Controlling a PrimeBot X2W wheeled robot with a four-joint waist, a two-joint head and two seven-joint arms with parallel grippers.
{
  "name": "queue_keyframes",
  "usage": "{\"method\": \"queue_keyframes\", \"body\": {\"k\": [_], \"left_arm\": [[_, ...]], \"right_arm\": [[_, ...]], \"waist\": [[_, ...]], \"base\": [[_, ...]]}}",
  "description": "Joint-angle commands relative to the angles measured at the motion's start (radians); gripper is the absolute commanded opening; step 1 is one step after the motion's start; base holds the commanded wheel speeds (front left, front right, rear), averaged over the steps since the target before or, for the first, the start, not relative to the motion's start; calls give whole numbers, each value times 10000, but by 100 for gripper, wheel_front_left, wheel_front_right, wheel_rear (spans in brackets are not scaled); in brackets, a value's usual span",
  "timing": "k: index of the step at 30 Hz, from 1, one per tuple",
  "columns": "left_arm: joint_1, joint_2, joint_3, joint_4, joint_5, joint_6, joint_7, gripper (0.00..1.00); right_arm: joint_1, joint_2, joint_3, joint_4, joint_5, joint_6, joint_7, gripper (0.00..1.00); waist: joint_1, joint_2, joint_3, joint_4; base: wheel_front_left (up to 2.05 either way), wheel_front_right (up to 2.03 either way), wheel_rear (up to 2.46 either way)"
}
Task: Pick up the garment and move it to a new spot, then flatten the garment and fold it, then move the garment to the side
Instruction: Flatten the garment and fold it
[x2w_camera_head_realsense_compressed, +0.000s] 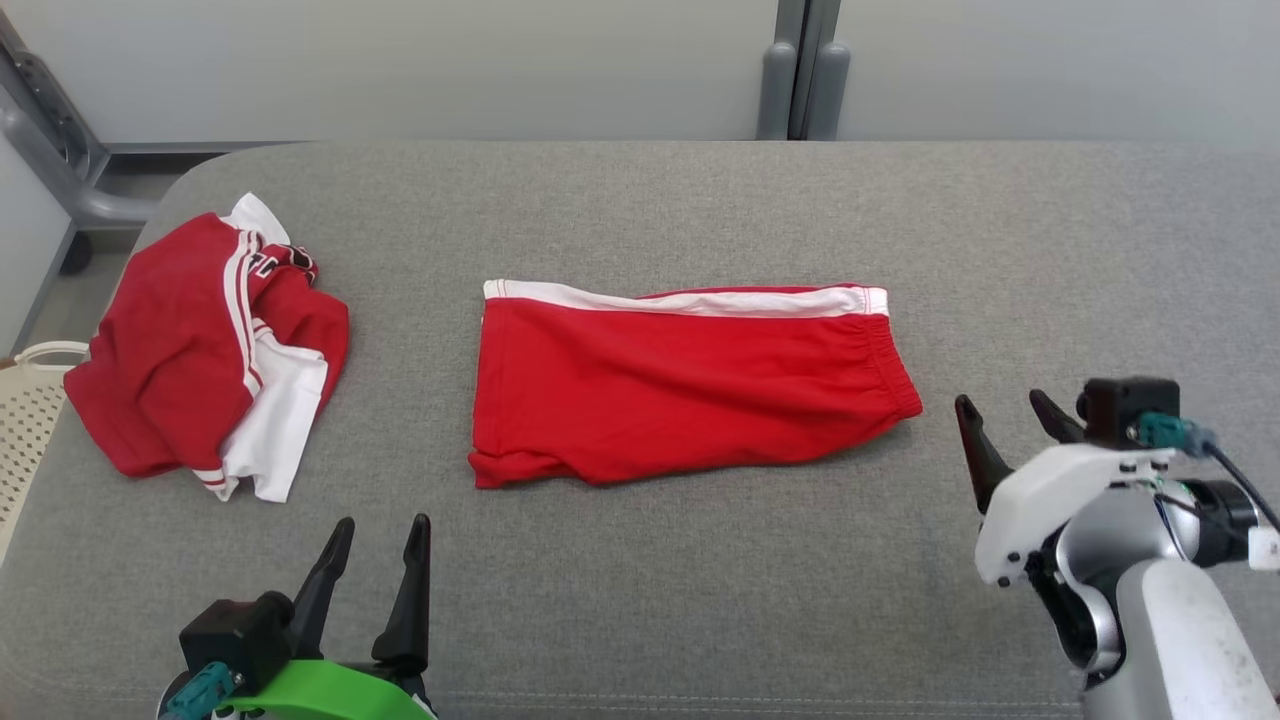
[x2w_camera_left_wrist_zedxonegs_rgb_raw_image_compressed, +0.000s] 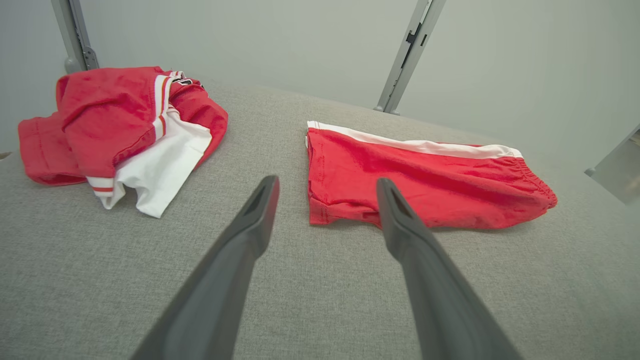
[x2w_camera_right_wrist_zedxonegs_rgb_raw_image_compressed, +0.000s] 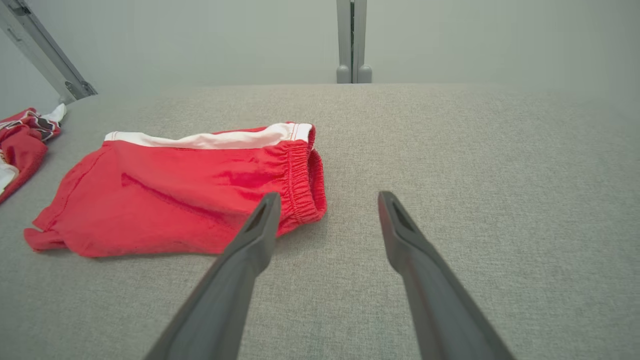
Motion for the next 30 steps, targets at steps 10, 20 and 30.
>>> {"method": "queue_keyframes", "body": {"k": [10, 20, 30], "left_arm": [[-463, -112, -189, 111, -19, -129, -18, 100], [-891, -262, -331, 362, -50, -252, -98, 100], [-1161, -317, -473, 503, -25, -376, -208, 100]], "right_arm": [[-1871, -27, -340, 375, -992, 0, 4134, 100], [-3400, -23, -1055, 1061, -1283, 0, 5493, 100], [-4066, -26, -1331, 2089, -1254, 0, 5402, 100]], "waist": [[0, 0, 614, 307], [0, 0, 1212, 763], [0, 0, 1672, 1128]], "base": [[0, 0, 0], [0, 0, 0], [0, 0, 0]]}}
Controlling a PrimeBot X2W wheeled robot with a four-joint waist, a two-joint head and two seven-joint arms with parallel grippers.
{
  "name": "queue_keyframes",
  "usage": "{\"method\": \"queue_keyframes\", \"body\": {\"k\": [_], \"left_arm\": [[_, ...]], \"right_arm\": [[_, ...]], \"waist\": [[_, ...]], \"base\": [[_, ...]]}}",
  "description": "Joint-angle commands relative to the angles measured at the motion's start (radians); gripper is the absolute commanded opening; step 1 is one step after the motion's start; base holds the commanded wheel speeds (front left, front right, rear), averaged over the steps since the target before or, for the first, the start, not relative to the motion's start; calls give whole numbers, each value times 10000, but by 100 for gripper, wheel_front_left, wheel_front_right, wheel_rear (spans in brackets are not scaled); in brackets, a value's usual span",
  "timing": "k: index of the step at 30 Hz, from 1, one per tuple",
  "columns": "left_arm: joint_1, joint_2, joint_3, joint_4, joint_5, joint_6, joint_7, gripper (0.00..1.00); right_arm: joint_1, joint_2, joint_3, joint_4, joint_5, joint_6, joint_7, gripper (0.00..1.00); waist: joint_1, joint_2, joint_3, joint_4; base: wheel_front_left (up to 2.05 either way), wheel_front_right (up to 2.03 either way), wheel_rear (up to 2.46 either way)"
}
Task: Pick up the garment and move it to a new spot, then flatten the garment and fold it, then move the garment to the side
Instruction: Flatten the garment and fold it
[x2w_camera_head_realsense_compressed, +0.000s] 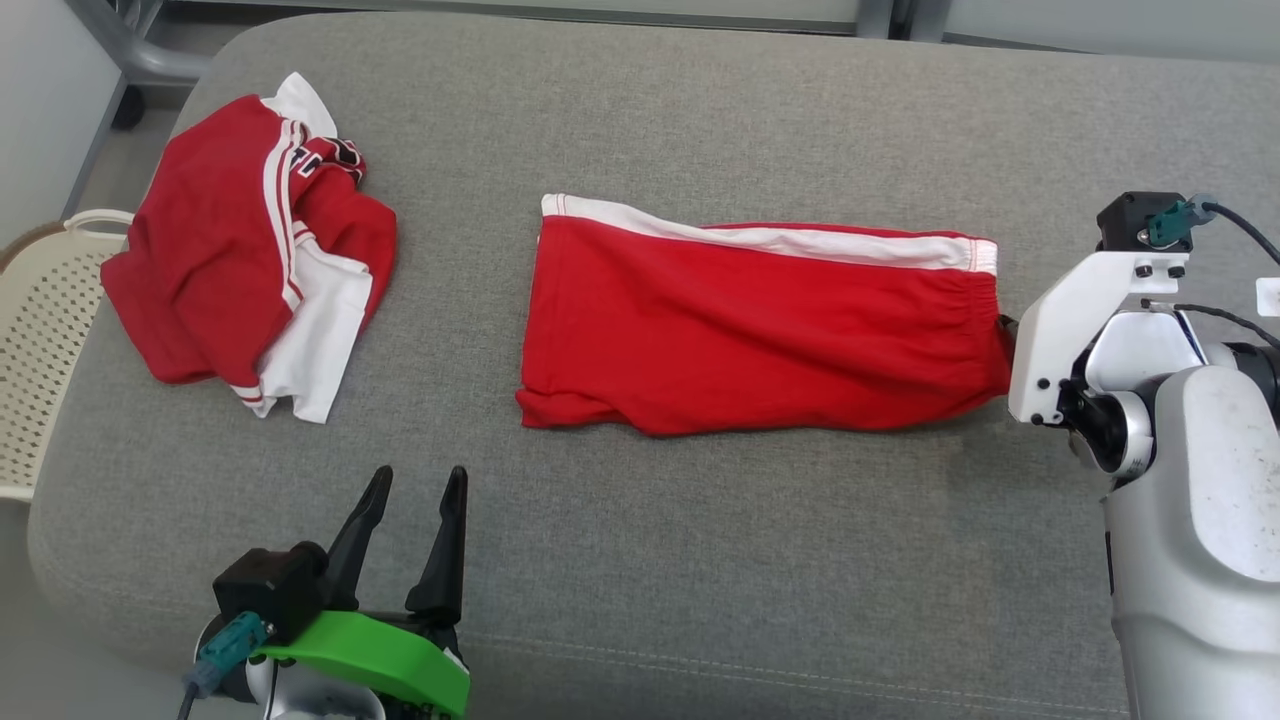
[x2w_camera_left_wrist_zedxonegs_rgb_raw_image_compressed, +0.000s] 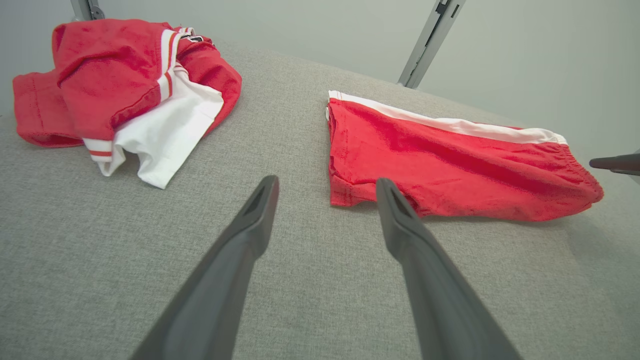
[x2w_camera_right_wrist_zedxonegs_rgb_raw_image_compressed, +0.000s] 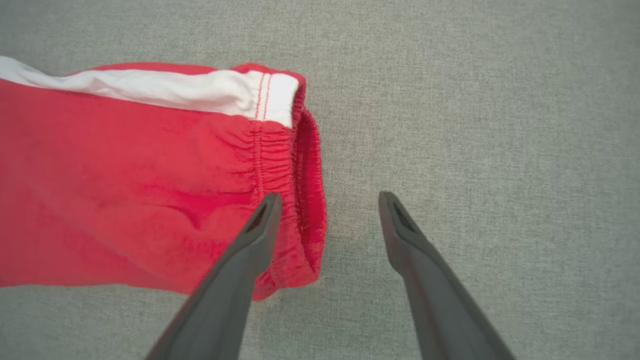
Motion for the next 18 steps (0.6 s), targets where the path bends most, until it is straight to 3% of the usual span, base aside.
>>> {"method": "queue_keyframes", "body": {"k": [1, 18], "left_arm": [[-140, -14, -27, 4, 39, -53, -56, 100], [-256, 3, -64, 53, -82, 5, -130, 100]], "right_arm": [[-154, -32, -16, 77, 96, 0, -104, 100], [-689, -37, -818, 1517, 159, 0, -477, 100]], "waist": [[0, 0, 122, 121], [0, 0, 450, 376]], "base": [[0, 0, 0], [0, 0, 0]]}}
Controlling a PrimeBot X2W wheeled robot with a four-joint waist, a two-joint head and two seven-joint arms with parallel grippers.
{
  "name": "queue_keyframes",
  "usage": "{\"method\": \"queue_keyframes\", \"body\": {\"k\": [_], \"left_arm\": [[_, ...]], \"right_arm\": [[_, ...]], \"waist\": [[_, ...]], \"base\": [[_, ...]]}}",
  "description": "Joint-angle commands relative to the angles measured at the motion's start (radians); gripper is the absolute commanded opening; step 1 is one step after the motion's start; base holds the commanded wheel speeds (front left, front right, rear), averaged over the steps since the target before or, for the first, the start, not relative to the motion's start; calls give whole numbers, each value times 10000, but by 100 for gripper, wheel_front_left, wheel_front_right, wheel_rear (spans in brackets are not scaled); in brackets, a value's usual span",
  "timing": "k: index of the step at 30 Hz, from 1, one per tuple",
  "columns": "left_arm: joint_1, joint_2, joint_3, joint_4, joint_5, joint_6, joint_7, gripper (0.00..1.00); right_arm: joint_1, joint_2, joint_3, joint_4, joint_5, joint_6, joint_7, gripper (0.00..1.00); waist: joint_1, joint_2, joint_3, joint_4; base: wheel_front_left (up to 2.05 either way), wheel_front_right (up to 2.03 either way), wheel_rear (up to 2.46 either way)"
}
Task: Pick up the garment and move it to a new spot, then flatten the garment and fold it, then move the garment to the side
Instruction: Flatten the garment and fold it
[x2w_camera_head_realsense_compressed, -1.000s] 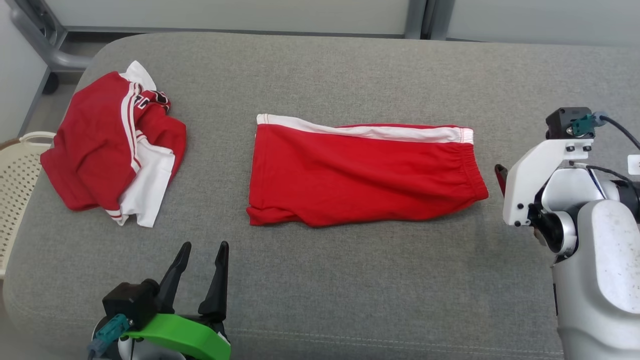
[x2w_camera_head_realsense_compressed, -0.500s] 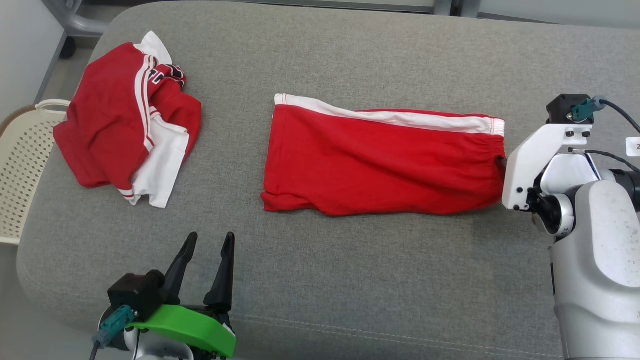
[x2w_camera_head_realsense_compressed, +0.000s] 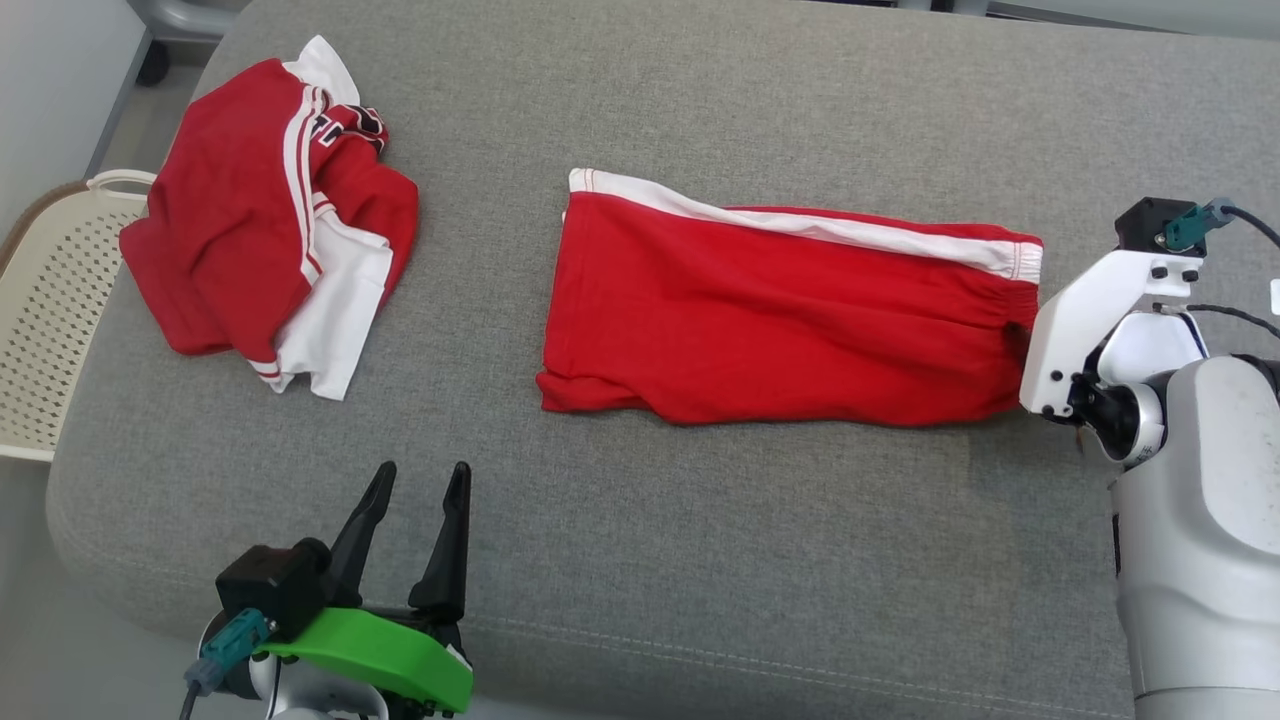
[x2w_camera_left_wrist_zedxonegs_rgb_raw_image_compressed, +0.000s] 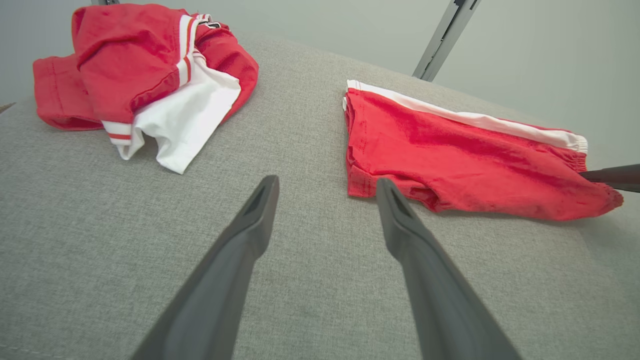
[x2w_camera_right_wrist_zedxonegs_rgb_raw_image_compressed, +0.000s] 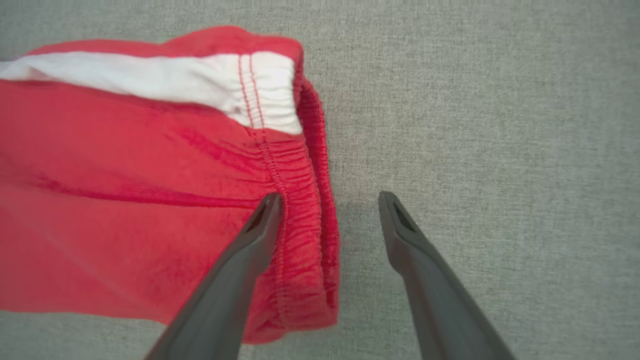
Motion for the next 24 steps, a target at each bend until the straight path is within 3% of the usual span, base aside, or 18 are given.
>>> {"method": "queue_keyframes", "body": {"k": [1, 4, 8, 14, 15, 17, 18, 21, 24], "left_arm": [[-150, 29, 11, 0, -72, 2, -64, 100], [-155, 24, -12, -17, -68, 5, -54, 100], [-39, 44, -129, -46, -113, 71, -16, 100], [67, 37, -208, -80, -166, 83, 25, 100], [63, 36, -225, -84, -167, 80, 37, 100], [53, 26, -263, -96, -177, 74, 43, 100], [51, 22, -275, -98, -180, 75, 50, 100], [52, 20, -306, -85, -189, 73, 75, 100], [46, 33, -317, -64, -221, 46, 63, 100]], "right_arm": [[-259, -40, -151, 235, 146, 0, -105, 100], [-392, -39, -227, 467, 216, 0, -118, 100], [-782, -21, -399, 1901, 469, 0, 77, 100], [-966, -10, -514, 2286, 350, 2, 262, 100], [-1029, -10, -559, 2342, 305, 2, 261, 91], [-1197, -10, -687, 2442, 272, 2, 141, 56], [-1232, -10, -727, 2495, 232, 2, 94, 47], [-1384, -19, -821, 2704, 166, 0, 71, 34], [-1527, -25, -934, 2908, 64, 0, -6, 0]], "waist": [[0, 0, 50, 16], [0, 0, 78, 53], [0, 0, 68, 419], [0, 0, -41, 508], [0, 0, -52, 526], [0, 0, -60, 573], [0, 0, -66, 595], [0, 0, -80, 660], [0, 0, -68, 719]], "base": [[0, 0, 0], [0, 0, 0], [0, 0, 0], [0, 0, 0], [0, 0, 0], [0, 0, 0], [0, 0, 0], [0, 0, 0], [0, 0, 0]]}}
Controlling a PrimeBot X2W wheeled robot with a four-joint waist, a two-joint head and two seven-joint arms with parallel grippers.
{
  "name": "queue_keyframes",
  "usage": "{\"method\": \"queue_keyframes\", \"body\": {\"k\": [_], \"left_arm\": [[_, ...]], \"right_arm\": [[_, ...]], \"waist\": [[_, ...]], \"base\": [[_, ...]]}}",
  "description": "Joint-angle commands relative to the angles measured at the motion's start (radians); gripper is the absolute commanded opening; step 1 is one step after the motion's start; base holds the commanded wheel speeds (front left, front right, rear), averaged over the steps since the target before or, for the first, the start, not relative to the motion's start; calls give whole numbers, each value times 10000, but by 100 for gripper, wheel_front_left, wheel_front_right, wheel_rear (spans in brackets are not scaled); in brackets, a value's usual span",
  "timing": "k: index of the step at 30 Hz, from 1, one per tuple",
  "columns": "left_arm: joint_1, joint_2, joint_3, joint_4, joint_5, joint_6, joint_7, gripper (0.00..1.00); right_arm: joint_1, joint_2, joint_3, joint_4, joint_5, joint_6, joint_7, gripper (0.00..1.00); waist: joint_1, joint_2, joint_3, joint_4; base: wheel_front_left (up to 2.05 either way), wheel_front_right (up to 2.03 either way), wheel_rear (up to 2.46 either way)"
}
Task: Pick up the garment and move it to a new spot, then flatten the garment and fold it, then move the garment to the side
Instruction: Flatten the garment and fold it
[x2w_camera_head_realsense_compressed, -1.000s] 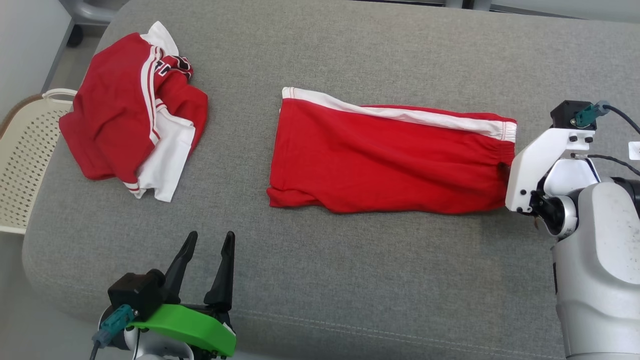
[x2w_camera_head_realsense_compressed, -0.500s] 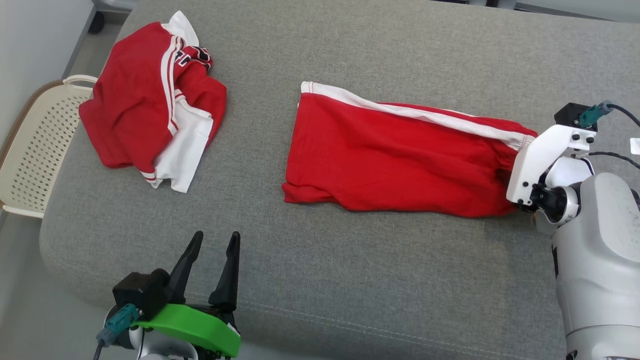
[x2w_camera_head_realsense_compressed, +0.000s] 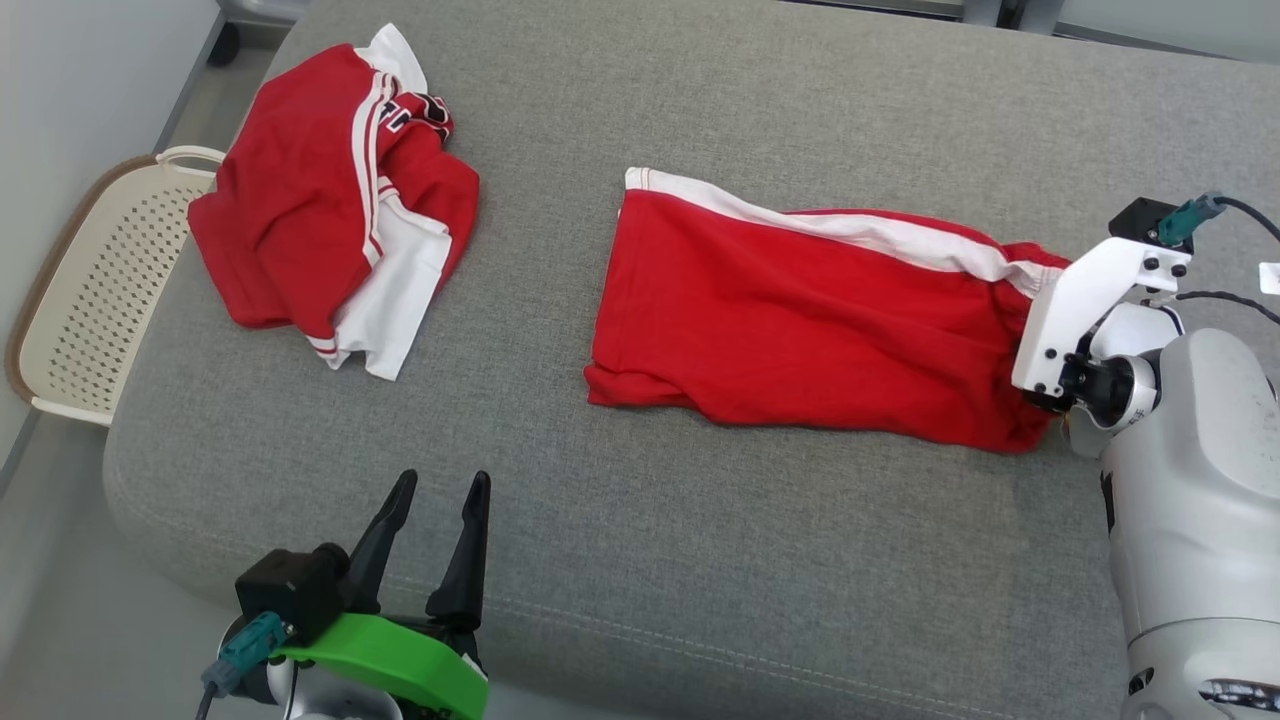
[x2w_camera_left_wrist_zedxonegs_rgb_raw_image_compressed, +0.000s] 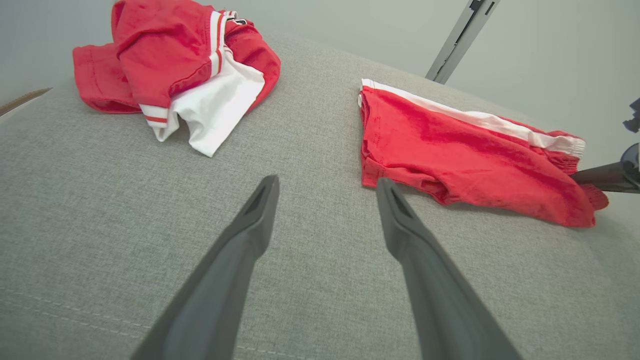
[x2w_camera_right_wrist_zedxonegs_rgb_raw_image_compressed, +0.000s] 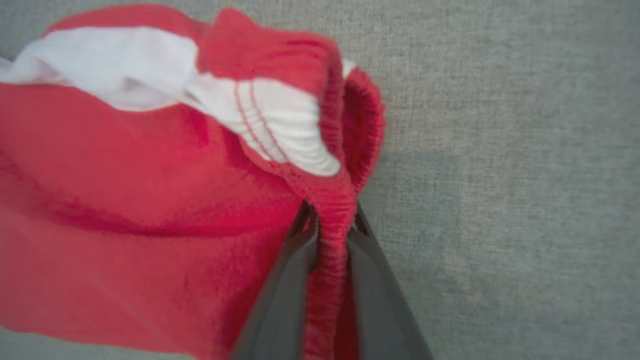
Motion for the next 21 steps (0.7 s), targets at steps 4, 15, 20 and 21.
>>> {"method": "queue_keyframes", "body": {"k": [4, 15, 20, 21], "left_arm": [[-37, 38, 14, 17, -114, 11, -33, 100], [-61, 13, 32, -27, -182, 104, -81, 100], [-19, 90, 63, -43, -216, 123, -105, 100], [-14, 101, 76, -49, -220, 140, -107, 100]], "right_arm": [[-239, 0, -72, 359, -169, 0, -95, 0], [-446, -52, -715, -136, -1001, -9, 591, 0], [-94, -44, -1179, -887, -1469, -8, 1193, 0], [-20, -70, -1264, -1063, -1531, -8, 1325, 0]], "waist": [[0, 0, 65, 40], [0, 0, 38, -266], [0, 0, -47, -504], [0, 0, -61, -553]], "base": [[0, 0, 0], [0, 0, 0], [0, 0, 0], [0, 0, 0]]}}
